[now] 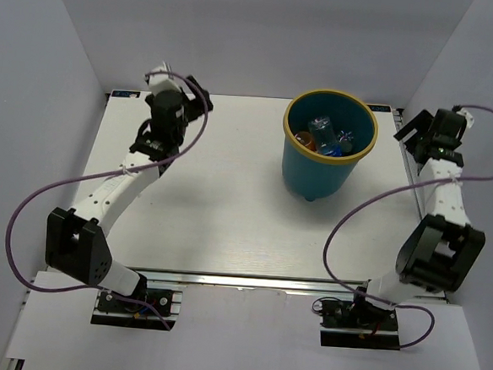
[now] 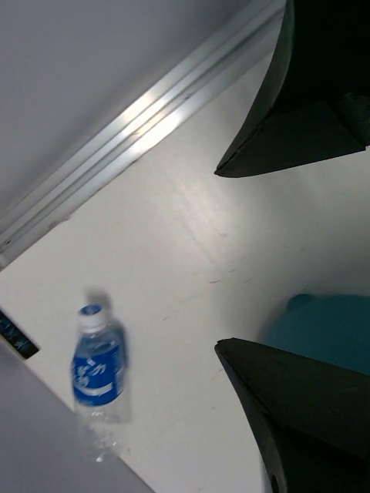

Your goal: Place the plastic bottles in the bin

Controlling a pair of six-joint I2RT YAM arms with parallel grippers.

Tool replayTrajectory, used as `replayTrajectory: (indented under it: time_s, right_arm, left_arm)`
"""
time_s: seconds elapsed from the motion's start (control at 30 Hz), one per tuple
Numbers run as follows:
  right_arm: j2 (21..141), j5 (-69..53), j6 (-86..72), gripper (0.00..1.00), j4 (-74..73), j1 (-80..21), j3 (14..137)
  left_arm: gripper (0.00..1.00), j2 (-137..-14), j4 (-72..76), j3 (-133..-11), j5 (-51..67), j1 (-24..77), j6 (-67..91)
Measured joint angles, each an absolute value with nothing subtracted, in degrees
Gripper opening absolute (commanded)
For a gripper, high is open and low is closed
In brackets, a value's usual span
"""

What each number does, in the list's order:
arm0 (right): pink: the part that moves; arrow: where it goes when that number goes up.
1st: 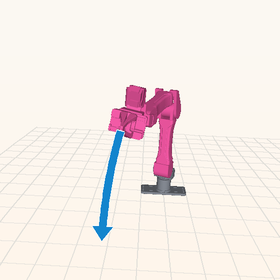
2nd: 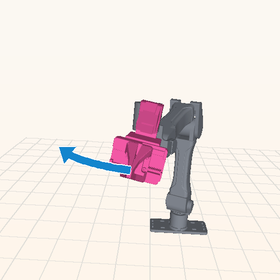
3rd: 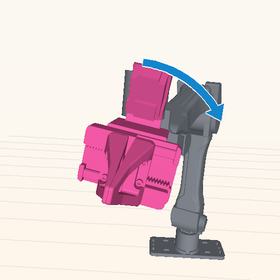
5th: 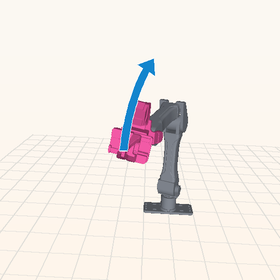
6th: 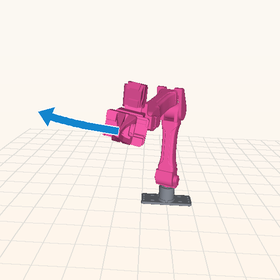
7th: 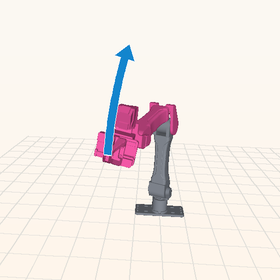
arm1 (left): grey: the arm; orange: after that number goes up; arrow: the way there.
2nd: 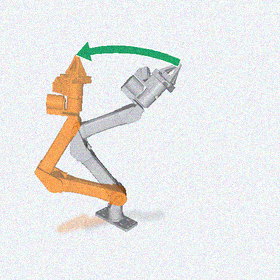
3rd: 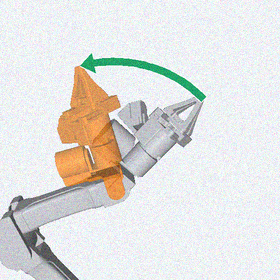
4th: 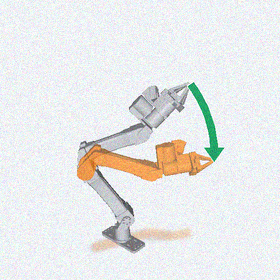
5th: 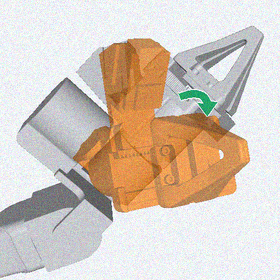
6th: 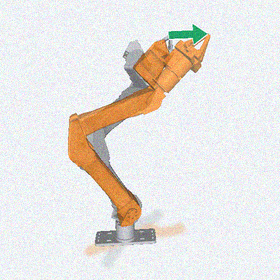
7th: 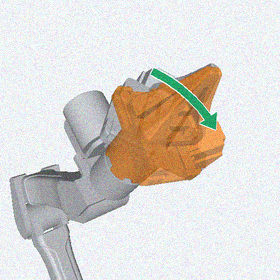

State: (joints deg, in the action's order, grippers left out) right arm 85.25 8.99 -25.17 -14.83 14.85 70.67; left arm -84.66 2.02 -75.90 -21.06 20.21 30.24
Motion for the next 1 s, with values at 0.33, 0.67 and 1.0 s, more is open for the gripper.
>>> replayTrajectory:
  time_s: [0.33,0.67,1.0]
  right_arm:
    - [114.7,-7.9,-3.1,0.89,-17.2,14.6,103.1]
    - [133.7,-9.3,19.7,0.89,-22.4,6.8,123.1]
    - [144.5,-11.6,26.3,0.90,-15.6,2.3,128.6]
  left_arm:
    - [0.98,-82.4,-4.9,-63.8,-29.3,19.9,32.0]
    - [0.98,-83.0,-6.1,-64.4,-30.1,19.7,31.8]
    - [0.98,-83.0,-8.2,-65.1,-33.6,19.7,31.3]
